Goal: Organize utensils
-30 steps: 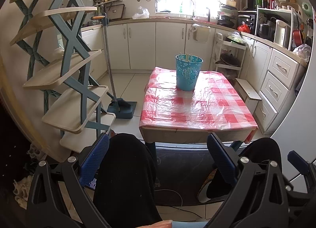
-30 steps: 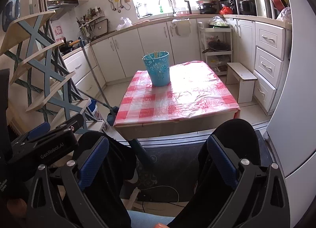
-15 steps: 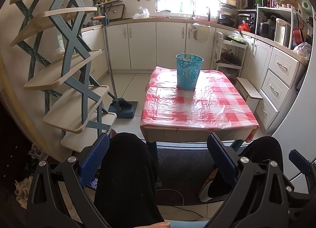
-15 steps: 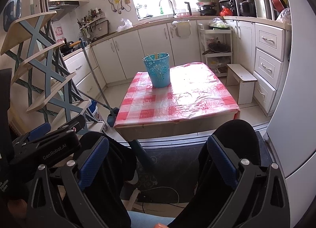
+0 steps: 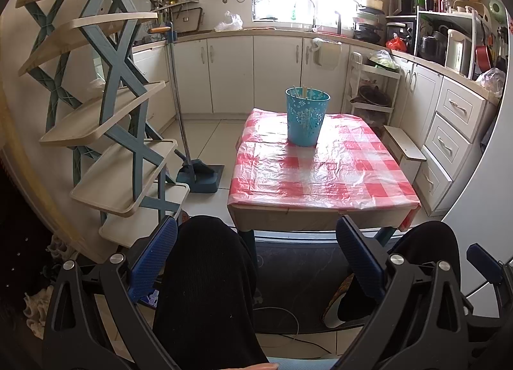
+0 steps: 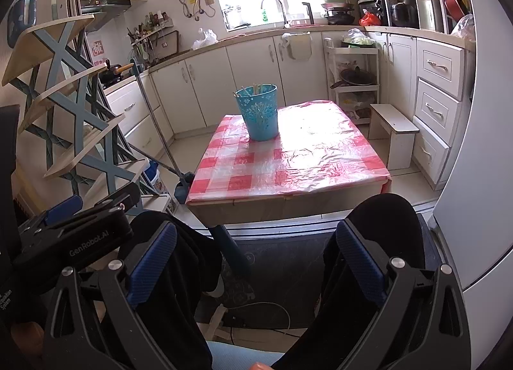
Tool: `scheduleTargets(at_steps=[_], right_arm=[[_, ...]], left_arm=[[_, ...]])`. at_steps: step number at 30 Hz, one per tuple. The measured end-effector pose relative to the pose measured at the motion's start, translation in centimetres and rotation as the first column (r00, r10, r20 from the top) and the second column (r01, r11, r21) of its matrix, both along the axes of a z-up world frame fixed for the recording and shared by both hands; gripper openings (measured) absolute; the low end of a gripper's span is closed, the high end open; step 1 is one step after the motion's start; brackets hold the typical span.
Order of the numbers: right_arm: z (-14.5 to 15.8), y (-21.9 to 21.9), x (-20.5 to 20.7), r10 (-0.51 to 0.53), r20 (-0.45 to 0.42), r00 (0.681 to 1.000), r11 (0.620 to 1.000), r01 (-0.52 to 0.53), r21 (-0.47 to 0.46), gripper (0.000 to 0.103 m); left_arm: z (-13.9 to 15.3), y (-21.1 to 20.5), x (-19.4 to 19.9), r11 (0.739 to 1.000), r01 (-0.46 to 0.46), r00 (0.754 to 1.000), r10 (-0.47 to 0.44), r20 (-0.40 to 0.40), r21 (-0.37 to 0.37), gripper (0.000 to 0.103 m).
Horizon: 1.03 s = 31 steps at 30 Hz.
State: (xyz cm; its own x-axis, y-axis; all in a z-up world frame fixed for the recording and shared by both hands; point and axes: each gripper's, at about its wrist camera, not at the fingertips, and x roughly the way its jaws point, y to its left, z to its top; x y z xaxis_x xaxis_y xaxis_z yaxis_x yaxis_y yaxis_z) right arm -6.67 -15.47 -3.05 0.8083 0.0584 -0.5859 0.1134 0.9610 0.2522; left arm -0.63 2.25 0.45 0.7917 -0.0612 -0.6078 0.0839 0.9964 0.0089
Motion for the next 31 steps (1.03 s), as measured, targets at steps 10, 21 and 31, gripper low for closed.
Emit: scheduleTargets(at_steps=[10,21,31], right_arm=[[-0.1,0.2,0.1,0.007,-0.003,1.000,1.000,-0.007,-0.004,0.095],[-0.2,0.2,0.2,0.008,-0.006,1.000,1.000,-0.008,-0.009,0.096],[-0.1,0.0,0.1,0.001,-0.002,1.000,1.000,-0.002,-0.012,0.096]], left_arm=[[-0.3,-0.2,0.2,1.000,0.001,1.000,-0.001,-0.006,0.005,0.095],[-1.0,0.2,0.3,0.999,0.030,1.000,-0.030,0.004,-0.017,0.095],[-1.0,0.6,0.6,1.000,0.001,1.000,-0.001,-0.002,-0.022,0.095]])
